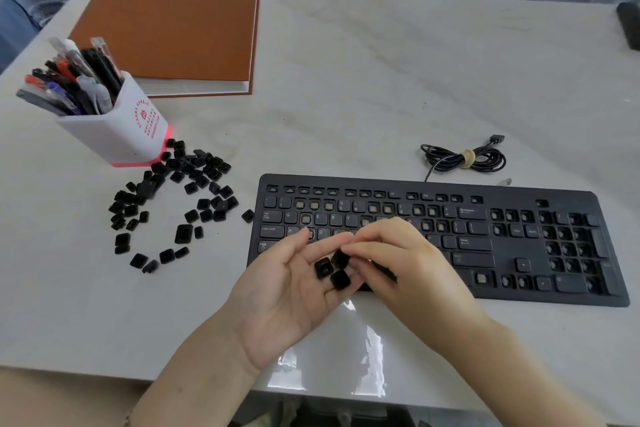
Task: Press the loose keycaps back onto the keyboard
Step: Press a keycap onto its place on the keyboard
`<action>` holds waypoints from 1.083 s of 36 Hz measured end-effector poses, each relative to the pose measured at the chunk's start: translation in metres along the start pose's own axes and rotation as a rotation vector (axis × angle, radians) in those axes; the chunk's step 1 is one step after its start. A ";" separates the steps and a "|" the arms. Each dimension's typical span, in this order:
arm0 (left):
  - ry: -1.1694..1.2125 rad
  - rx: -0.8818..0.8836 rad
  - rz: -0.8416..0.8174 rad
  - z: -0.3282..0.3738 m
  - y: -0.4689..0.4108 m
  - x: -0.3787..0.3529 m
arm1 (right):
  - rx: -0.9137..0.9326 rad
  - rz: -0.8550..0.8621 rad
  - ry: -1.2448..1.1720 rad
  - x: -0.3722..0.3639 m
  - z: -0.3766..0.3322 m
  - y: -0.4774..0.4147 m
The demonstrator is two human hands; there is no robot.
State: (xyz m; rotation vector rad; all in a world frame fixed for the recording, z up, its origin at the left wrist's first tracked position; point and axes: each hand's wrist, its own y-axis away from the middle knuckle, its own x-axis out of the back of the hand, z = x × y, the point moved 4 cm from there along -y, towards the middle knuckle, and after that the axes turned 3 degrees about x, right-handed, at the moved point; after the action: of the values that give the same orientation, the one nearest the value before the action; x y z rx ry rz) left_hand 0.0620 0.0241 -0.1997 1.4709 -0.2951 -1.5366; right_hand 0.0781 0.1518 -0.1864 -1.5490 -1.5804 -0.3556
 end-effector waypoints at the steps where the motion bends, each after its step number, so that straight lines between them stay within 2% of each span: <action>1: -0.006 0.008 -0.014 -0.001 0.000 0.000 | 0.011 -0.017 0.007 0.000 -0.001 0.000; 6: -0.004 0.052 -0.046 -0.005 -0.004 0.001 | 0.103 -0.166 0.058 0.000 0.000 -0.003; 12: 0.046 0.059 -0.080 -0.006 -0.003 -0.001 | 0.032 -0.180 0.007 0.001 0.001 -0.004; 15: 0.041 0.049 -0.070 -0.005 -0.003 -0.003 | -0.176 -0.073 -0.264 0.007 0.000 -0.004; 20: 0.047 0.012 -0.062 -0.004 -0.003 -0.006 | -0.685 0.167 -1.054 0.013 -0.005 0.000; 22: 0.066 -0.008 -0.078 -0.002 -0.002 -0.009 | -0.810 0.223 -1.314 0.012 -0.008 0.001; 24: 0.067 -0.024 -0.081 0.000 -0.001 -0.012 | -0.869 0.257 -1.441 0.011 -0.008 0.002; 28: 0.048 -0.050 -0.045 0.002 -0.003 -0.010 | -0.893 0.276 -1.523 0.014 -0.007 0.001; 32: -0.036 -0.109 0.027 0.005 -0.002 -0.008 | -0.883 0.241 -1.505 0.016 -0.006 0.003; 35: -0.286 -0.248 0.151 0.009 -0.001 -0.003 | -0.886 0.225 -1.469 0.016 -0.005 0.005; 39: -0.762 -0.562 0.307 0.019 0.003 0.003 | -0.885 0.201 -1.360 0.017 -0.001 0.010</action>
State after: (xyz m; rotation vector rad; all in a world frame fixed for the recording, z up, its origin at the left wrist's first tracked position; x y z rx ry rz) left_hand 0.0473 0.0121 -0.1945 0.3505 -0.4568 -1.6831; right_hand 0.0898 0.1642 -0.1769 -2.9686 -2.3468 0.2729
